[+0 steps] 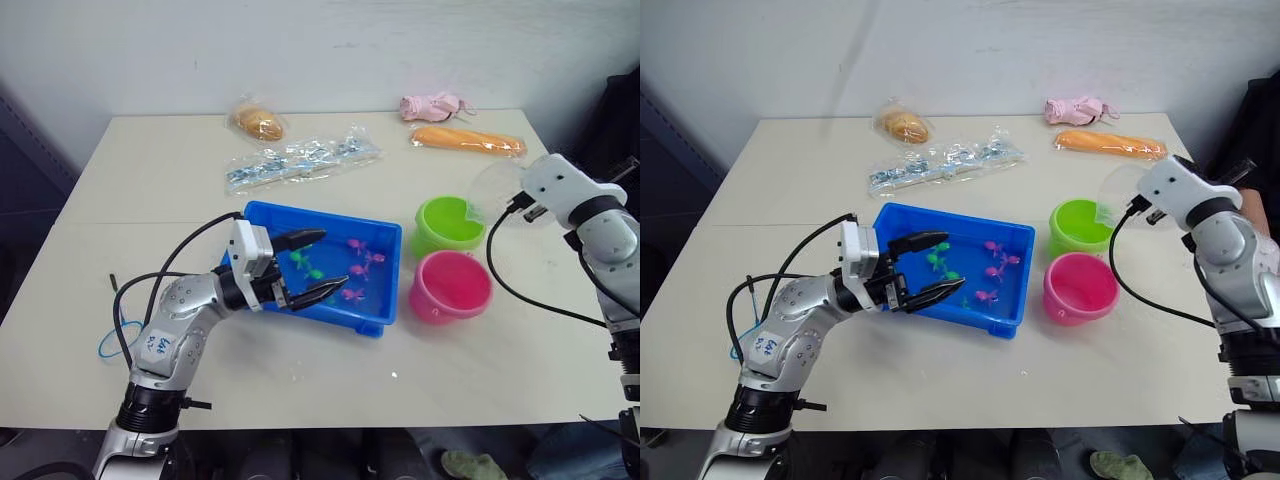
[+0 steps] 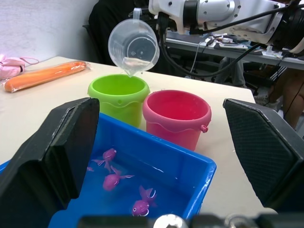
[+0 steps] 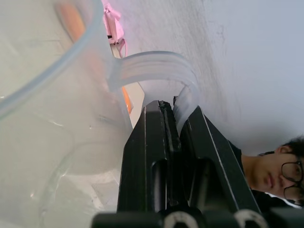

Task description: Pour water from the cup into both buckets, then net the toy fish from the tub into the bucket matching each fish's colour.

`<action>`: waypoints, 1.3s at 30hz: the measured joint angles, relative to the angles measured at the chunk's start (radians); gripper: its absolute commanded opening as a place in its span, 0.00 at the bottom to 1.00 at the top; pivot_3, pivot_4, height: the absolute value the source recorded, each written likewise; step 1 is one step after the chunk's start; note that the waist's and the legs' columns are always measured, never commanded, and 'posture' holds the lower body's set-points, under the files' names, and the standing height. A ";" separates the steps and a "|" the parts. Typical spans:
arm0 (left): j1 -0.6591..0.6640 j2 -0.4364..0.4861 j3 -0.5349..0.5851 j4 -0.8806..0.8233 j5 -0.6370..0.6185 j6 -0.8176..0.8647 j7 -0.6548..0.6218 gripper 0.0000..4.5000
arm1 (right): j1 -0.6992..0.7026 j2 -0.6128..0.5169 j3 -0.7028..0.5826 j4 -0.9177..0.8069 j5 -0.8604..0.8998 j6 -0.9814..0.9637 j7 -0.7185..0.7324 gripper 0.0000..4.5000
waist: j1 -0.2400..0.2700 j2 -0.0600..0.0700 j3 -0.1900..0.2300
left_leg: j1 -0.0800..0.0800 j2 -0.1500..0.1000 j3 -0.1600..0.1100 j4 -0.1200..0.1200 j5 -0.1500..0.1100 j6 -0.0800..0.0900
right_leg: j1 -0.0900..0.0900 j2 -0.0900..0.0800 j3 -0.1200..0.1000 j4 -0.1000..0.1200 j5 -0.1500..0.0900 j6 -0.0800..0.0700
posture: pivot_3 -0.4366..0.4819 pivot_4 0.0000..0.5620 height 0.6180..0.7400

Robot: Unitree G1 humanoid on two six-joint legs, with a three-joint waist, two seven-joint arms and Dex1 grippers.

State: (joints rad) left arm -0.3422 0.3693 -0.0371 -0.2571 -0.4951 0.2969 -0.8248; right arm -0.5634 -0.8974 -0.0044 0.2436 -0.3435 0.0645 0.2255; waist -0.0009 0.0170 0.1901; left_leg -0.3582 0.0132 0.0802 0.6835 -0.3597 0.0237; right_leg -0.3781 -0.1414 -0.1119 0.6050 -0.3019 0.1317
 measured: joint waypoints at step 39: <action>0.007 -0.009 -0.013 -0.004 0.036 -0.032 0.024 1.00 | -0.135 -0.041 0.142 0.272 -0.414 -0.391 -0.371 0.01 | -0.003 0.000 0.000 | 0.000 0.001 0.000 0.000 0.000 -0.001 | 0.000 0.000 0.000 -0.001 0.000 0.000 | 0.48 0.27 1.00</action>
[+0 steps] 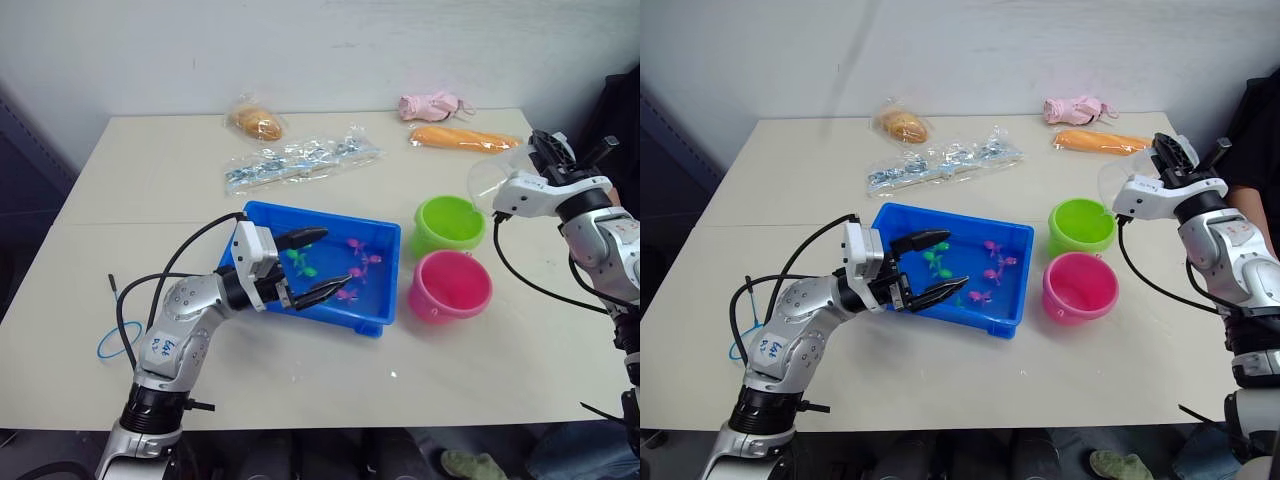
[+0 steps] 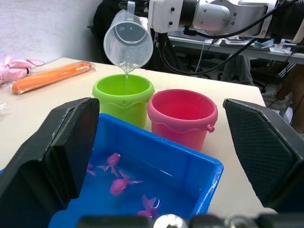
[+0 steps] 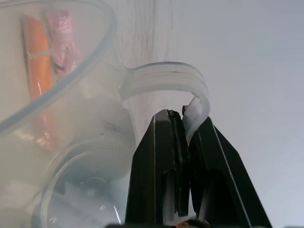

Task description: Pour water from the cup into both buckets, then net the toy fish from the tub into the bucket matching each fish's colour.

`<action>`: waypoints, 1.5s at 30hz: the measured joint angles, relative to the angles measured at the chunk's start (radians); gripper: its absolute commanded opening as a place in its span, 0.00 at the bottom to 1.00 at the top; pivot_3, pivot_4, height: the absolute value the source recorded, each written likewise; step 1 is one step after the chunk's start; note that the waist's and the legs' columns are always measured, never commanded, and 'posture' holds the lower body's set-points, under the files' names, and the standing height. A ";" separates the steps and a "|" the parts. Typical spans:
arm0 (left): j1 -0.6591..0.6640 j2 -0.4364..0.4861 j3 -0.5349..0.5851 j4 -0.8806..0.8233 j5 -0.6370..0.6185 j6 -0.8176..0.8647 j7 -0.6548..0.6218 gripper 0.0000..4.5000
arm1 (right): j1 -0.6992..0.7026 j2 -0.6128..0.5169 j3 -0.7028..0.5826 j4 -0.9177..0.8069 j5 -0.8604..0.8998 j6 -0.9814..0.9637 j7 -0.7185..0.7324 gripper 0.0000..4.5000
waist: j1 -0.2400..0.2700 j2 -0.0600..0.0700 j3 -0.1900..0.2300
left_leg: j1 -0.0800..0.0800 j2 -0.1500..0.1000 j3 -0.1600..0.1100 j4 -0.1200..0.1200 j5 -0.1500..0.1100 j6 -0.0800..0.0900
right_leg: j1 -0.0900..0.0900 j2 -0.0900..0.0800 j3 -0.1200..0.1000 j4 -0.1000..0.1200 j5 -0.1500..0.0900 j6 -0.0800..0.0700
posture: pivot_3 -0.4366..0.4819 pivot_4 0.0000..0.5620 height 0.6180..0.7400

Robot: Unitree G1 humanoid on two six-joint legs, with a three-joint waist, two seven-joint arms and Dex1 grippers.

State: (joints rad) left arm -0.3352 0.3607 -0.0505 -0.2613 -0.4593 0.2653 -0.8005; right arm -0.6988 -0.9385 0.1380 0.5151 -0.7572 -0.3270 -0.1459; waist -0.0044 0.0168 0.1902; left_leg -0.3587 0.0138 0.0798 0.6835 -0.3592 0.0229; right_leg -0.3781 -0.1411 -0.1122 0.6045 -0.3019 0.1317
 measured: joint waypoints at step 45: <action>-0.009 0.011 -0.069 0.039 -0.027 -0.037 -0.144 1.00 | 0.443 0.502 -0.866 -0.301 1.198 0.634 0.384 0.01 | 0.026 0.001 0.000 | -0.006 -0.002 -0.006 0.001 0.002 0.000 | -0.001 0.000 -0.007 0.000 0.001 0.000 | 0.48 0.27 1.00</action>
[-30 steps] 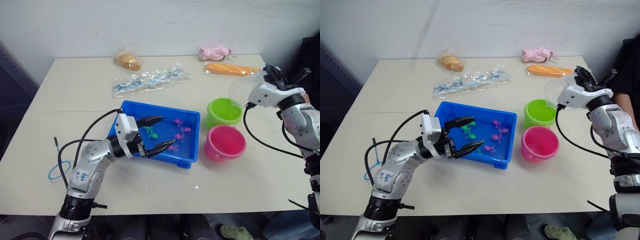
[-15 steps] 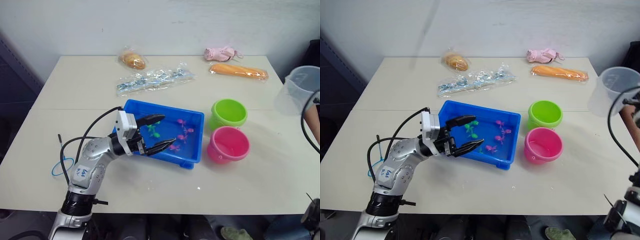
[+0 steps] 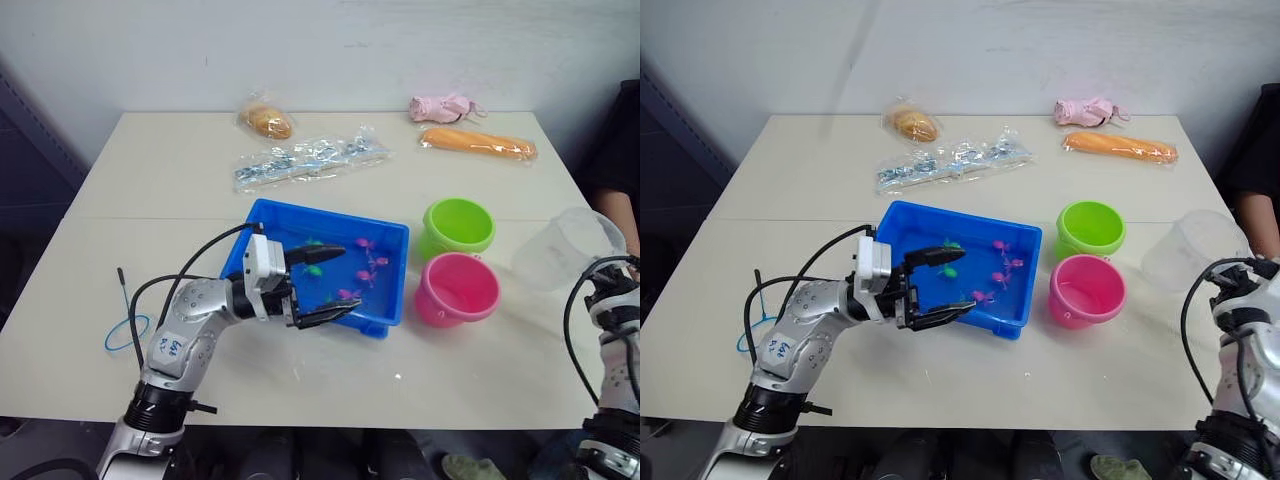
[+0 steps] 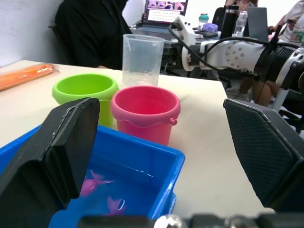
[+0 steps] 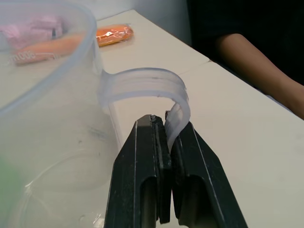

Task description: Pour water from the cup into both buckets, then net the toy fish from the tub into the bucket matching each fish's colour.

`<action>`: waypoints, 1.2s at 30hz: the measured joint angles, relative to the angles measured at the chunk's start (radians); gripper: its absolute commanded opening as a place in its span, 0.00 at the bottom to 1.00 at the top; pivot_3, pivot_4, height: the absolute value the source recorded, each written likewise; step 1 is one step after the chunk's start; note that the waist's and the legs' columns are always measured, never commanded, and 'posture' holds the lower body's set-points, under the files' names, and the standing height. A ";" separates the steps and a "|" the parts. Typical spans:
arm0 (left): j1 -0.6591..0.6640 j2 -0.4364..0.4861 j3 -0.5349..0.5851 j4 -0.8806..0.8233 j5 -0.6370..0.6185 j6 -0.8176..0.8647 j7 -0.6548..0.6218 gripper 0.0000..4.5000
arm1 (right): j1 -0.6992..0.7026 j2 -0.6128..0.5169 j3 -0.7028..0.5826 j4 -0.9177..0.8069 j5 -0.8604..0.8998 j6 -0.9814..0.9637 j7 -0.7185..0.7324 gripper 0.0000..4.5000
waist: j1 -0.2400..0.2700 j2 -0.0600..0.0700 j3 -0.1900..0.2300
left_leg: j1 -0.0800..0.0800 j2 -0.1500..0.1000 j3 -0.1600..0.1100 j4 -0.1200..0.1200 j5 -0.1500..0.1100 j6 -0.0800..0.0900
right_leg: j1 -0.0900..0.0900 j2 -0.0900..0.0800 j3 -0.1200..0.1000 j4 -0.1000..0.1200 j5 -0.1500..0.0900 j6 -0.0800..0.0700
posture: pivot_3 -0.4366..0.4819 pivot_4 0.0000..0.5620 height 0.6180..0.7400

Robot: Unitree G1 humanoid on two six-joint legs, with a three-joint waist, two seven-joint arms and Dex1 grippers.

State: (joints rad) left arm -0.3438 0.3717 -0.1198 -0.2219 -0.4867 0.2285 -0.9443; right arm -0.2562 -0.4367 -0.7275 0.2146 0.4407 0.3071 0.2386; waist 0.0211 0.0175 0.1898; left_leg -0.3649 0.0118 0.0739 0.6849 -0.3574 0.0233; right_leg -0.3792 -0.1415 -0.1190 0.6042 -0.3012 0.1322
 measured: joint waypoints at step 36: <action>0.297 0.175 0.530 0.024 0.042 -0.157 0.215 1.00 | 0.630 -0.294 0.116 -0.783 0.284 -0.179 0.681 0.99 | -0.025 -0.009 0.000 | 0.011 0.004 0.007 -0.004 -0.004 0.001 | 0.003 0.001 0.012 -0.001 0.000 -0.001 | 0.48 0.27 1.00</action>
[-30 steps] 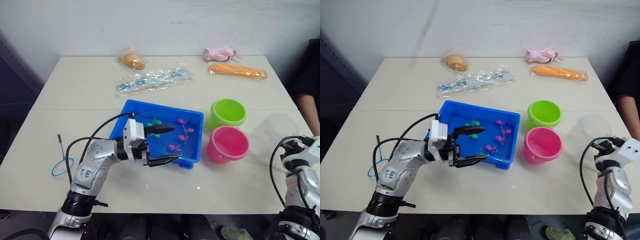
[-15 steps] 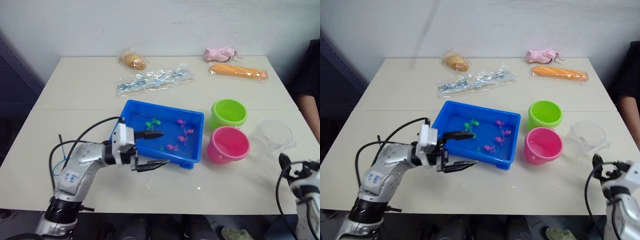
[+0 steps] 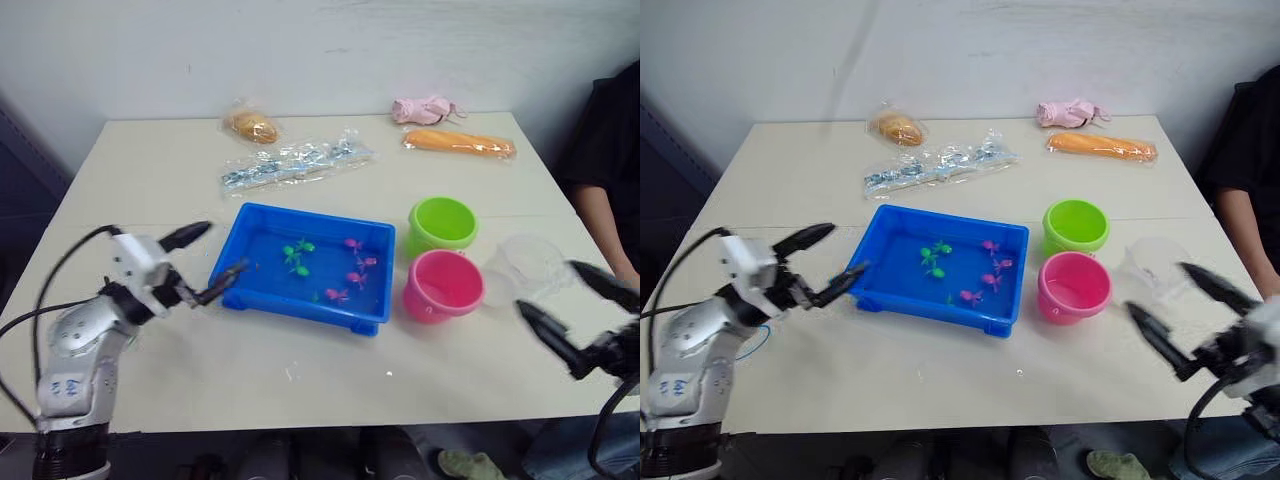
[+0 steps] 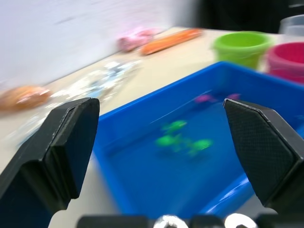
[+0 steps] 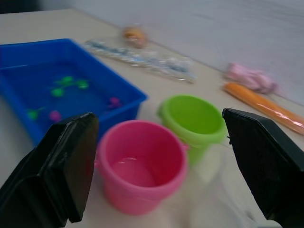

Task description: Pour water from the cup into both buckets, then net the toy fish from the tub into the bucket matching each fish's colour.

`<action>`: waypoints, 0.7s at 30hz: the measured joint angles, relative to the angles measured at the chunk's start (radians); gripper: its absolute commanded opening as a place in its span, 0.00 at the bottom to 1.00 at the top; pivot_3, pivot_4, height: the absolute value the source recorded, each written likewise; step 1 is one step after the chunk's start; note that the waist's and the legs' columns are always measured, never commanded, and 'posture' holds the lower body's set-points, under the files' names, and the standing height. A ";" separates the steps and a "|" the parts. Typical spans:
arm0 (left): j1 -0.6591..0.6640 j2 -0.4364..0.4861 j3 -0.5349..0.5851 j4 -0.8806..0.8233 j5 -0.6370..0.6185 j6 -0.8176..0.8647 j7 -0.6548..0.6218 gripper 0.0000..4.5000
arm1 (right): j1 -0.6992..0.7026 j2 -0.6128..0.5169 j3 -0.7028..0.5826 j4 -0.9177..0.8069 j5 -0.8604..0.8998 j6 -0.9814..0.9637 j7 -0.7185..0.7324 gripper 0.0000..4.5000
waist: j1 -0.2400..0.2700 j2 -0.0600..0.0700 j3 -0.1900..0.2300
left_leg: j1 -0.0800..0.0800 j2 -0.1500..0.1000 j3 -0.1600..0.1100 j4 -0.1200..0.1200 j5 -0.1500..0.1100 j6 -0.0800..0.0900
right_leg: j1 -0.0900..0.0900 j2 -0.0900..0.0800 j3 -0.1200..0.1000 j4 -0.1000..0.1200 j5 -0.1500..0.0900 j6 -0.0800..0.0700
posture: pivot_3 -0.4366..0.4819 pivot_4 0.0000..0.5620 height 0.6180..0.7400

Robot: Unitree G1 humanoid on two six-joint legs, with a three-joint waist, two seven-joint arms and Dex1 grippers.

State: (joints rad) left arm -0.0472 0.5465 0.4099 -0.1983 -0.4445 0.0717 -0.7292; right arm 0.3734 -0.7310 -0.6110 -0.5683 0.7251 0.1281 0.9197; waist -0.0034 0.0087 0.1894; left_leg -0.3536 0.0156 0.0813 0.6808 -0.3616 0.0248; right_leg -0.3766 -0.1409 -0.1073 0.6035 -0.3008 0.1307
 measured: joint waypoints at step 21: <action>0.661 -0.195 0.608 0.157 -0.071 0.033 0.293 1.00 | -0.345 0.029 0.450 0.190 -0.116 -0.131 0.305 0.99 | 0.019 -0.015 -0.002 | -0.002 0.002 -0.001 0.002 -0.014 -0.004 | 0.001 -0.011 -0.002 -0.012 0.000 -0.002 | 0.48 0.27 1.00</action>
State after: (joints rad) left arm 0.6140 0.3513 1.0181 -0.0408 -0.5158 0.1051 -0.4358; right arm 0.0282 -0.7019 -0.1615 -0.3784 0.6090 -0.0026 1.2247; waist 0.0151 -0.0065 0.1870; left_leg -0.3561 0.0171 0.0799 0.6828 -0.3756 0.0209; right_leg -0.3759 -0.1515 -0.1095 0.5912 -0.3004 0.1290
